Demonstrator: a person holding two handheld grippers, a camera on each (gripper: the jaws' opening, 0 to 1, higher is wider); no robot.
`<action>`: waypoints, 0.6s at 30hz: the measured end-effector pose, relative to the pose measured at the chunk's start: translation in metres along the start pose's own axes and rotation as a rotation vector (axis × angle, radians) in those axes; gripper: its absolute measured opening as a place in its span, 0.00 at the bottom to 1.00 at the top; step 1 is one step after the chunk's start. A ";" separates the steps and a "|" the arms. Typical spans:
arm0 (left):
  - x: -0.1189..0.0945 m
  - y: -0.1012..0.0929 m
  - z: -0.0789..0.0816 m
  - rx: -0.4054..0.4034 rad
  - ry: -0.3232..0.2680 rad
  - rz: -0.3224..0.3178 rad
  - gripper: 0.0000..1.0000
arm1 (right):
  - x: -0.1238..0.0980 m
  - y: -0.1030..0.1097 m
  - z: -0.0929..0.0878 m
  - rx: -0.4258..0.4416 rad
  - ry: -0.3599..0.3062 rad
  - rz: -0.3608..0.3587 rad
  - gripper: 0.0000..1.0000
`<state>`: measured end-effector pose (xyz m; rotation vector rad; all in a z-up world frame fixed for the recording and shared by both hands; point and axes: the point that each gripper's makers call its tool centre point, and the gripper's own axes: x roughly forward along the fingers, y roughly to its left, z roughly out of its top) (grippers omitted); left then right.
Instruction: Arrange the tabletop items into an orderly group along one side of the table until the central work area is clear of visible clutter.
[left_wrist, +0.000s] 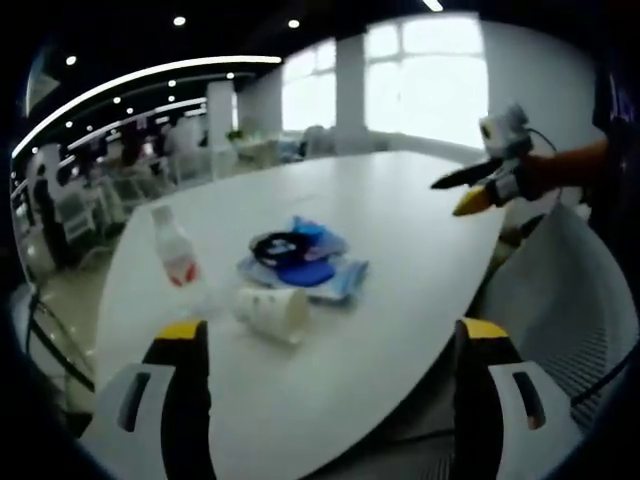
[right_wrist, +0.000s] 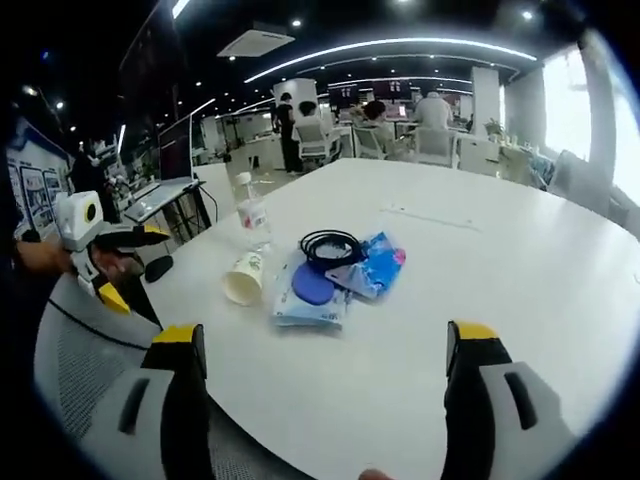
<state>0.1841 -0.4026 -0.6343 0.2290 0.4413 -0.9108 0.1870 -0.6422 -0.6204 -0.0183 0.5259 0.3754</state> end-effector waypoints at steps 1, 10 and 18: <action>0.000 0.000 0.000 0.000 0.001 0.000 0.99 | 0.003 0.000 0.002 -0.005 -0.001 0.000 0.97; 0.001 0.003 -0.002 -0.011 0.002 0.011 1.00 | 0.031 0.001 0.017 -0.084 0.010 0.013 0.95; 0.000 0.004 -0.004 -0.020 0.008 0.014 0.99 | 0.052 -0.007 0.027 -0.137 0.018 0.006 0.92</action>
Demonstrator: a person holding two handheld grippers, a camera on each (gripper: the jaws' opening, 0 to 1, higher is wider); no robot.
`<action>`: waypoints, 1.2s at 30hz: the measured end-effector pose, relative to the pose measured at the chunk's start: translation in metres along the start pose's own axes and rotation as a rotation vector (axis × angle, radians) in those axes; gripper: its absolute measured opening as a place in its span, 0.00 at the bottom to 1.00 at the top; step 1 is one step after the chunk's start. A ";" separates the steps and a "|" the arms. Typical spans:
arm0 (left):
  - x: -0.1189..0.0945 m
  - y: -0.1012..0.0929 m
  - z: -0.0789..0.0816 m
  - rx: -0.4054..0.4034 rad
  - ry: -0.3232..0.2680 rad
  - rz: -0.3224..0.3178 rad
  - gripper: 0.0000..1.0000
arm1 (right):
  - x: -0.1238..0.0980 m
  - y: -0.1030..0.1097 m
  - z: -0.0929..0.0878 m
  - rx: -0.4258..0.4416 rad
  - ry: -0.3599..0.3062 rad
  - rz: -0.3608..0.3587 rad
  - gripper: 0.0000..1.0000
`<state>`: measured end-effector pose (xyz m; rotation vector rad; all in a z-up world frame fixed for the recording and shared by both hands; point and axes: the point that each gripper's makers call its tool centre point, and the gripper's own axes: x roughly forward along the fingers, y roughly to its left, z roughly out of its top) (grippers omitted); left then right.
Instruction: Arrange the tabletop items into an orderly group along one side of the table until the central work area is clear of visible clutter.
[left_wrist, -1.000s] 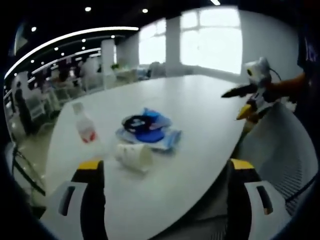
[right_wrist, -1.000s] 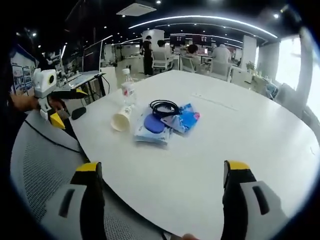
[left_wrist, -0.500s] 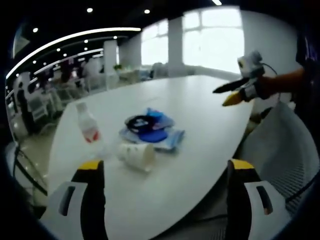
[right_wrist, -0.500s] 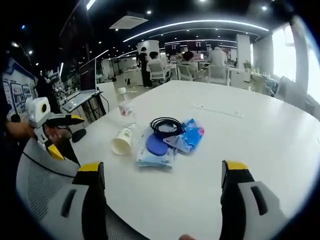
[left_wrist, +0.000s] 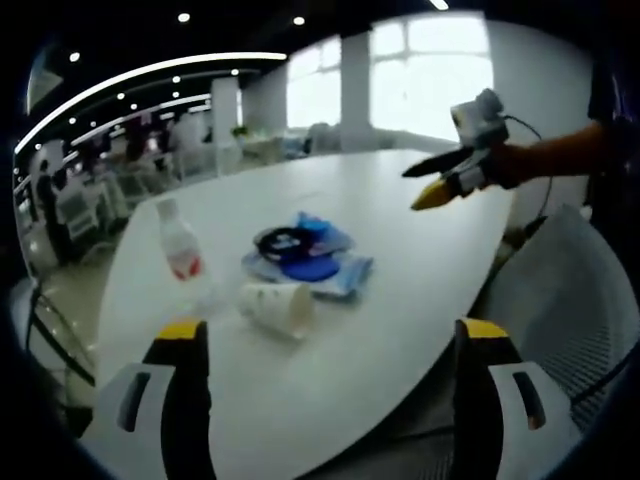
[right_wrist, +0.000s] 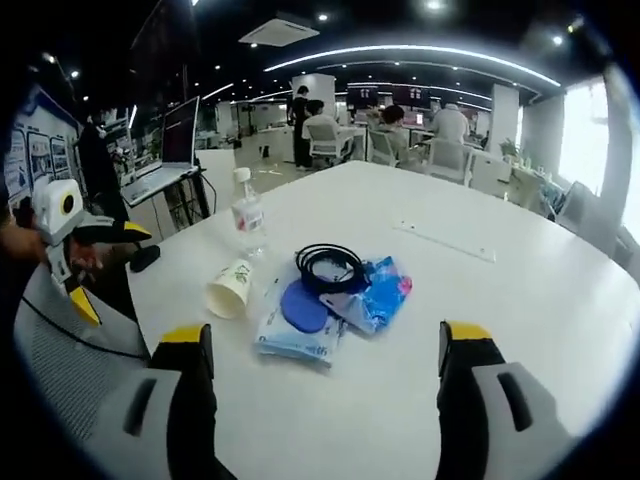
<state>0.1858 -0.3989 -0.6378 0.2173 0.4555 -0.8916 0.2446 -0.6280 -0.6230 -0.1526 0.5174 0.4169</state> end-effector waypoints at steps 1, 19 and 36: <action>0.000 0.000 0.000 0.000 0.001 0.000 0.99 | 0.002 -0.001 0.001 -0.001 -0.001 0.001 0.92; -0.001 0.003 -0.001 -0.017 -0.003 0.011 0.97 | 0.056 -0.016 0.015 -0.118 0.020 0.023 0.68; -0.002 0.009 0.002 0.008 -0.015 0.042 0.94 | 0.115 -0.027 0.040 -0.141 0.055 0.056 0.53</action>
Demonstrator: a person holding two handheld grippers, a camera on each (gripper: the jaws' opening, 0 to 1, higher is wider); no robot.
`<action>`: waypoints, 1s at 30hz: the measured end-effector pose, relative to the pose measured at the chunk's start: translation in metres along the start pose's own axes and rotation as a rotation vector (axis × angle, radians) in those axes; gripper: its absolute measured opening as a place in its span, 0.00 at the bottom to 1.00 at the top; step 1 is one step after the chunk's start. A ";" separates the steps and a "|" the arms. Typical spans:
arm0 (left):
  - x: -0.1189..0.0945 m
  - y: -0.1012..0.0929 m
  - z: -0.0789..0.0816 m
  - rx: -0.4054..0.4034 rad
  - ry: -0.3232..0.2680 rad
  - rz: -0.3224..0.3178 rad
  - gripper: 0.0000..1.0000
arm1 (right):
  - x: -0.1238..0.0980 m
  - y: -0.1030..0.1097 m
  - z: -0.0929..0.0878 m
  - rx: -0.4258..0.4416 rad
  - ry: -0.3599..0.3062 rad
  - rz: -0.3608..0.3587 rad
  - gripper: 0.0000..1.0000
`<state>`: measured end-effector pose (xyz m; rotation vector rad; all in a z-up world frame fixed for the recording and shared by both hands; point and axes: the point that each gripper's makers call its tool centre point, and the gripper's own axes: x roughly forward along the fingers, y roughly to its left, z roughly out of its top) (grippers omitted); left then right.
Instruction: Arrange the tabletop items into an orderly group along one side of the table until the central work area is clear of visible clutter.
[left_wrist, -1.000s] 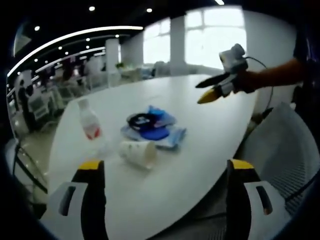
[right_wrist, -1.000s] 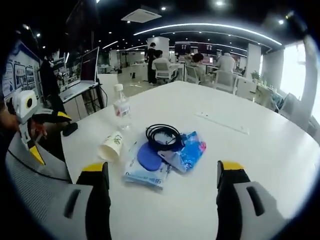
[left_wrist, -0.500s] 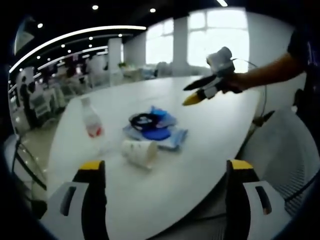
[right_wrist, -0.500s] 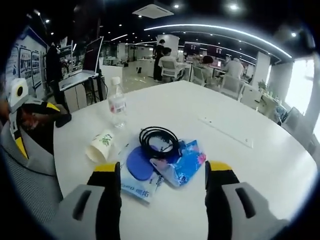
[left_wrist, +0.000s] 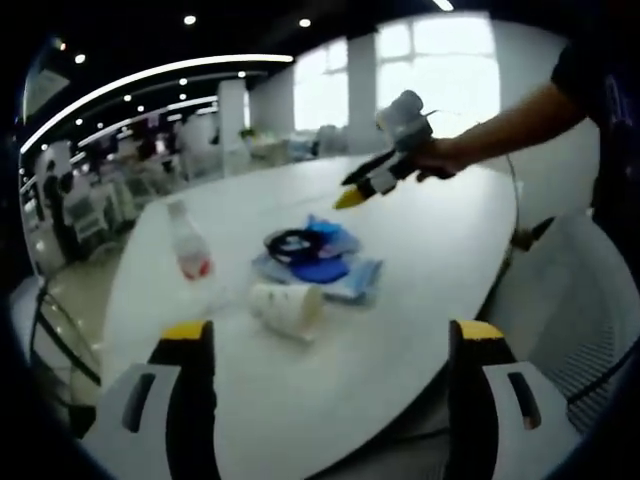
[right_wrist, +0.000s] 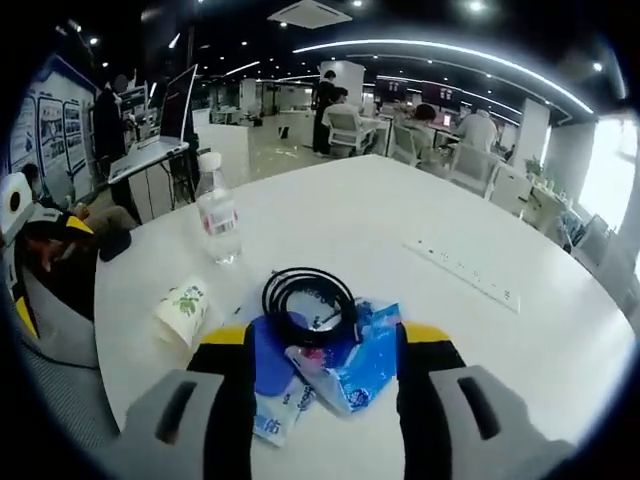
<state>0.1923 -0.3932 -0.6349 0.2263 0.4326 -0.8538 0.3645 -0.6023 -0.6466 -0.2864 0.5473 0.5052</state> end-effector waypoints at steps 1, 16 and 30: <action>0.000 0.001 0.001 -0.003 -0.003 0.005 0.94 | 0.005 -0.001 0.001 -0.008 0.008 0.001 0.53; 0.000 0.003 0.004 0.001 -0.009 0.023 0.93 | 0.050 -0.008 -0.017 0.035 0.095 0.023 0.44; 0.000 0.001 0.005 0.010 -0.007 0.014 0.91 | 0.089 -0.013 -0.027 0.083 0.147 0.038 0.37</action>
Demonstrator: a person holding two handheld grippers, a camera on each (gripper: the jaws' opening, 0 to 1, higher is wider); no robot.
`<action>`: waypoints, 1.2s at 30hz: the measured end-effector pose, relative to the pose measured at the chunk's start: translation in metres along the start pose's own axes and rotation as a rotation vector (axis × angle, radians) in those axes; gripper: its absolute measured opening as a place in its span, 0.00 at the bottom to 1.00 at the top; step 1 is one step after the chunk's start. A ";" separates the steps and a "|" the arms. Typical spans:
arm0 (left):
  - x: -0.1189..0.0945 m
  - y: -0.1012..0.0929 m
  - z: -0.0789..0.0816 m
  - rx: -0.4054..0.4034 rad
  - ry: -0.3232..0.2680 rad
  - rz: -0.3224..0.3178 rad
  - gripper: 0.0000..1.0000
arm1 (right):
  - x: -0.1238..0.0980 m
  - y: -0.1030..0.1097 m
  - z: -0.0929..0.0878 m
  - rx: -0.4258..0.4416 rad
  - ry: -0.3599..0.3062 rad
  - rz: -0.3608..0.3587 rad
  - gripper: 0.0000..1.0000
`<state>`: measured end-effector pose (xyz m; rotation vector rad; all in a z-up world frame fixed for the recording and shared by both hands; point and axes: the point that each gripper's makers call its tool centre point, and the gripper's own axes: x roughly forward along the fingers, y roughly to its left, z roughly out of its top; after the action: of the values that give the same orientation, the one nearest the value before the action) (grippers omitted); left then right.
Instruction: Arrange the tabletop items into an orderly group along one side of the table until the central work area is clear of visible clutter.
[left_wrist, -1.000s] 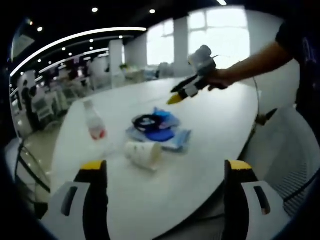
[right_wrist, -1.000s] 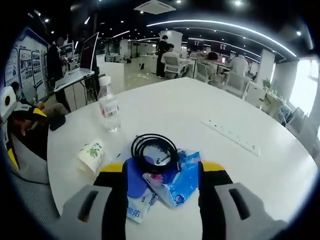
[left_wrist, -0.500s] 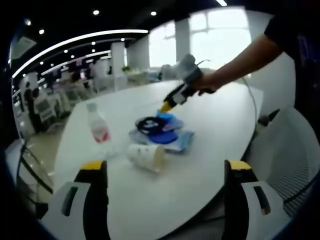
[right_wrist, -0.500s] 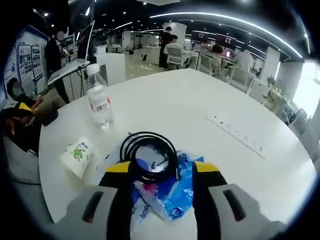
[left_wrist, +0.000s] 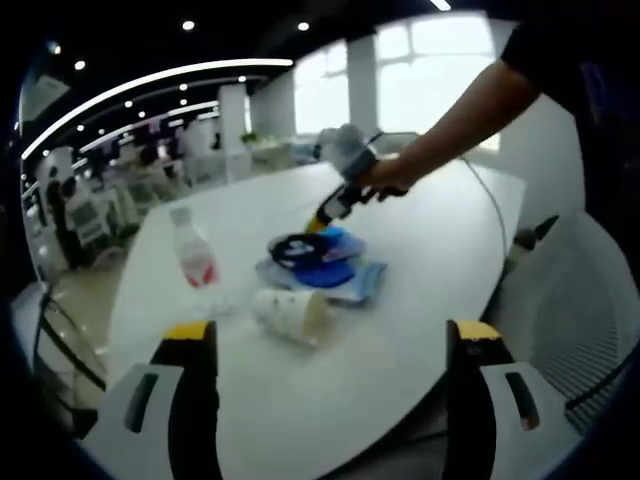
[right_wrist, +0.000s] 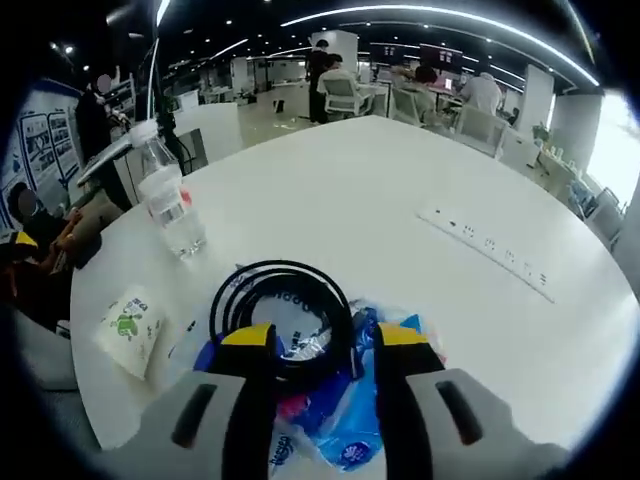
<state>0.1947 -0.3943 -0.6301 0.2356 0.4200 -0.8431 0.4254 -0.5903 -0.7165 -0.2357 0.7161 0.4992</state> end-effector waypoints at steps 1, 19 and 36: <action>0.000 0.001 0.000 -0.001 0.000 0.002 0.91 | 0.002 0.000 -0.001 0.001 0.005 0.001 0.37; -0.001 0.001 -0.004 0.005 0.020 0.004 0.88 | 0.032 -0.009 -0.023 0.037 0.126 -0.007 0.25; -0.002 0.006 -0.002 0.012 0.011 0.025 0.88 | 0.020 -0.005 -0.012 0.053 0.106 -0.052 0.10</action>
<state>0.1976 -0.3887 -0.6312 0.2568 0.4216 -0.8201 0.4346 -0.5921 -0.7386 -0.2324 0.8231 0.4197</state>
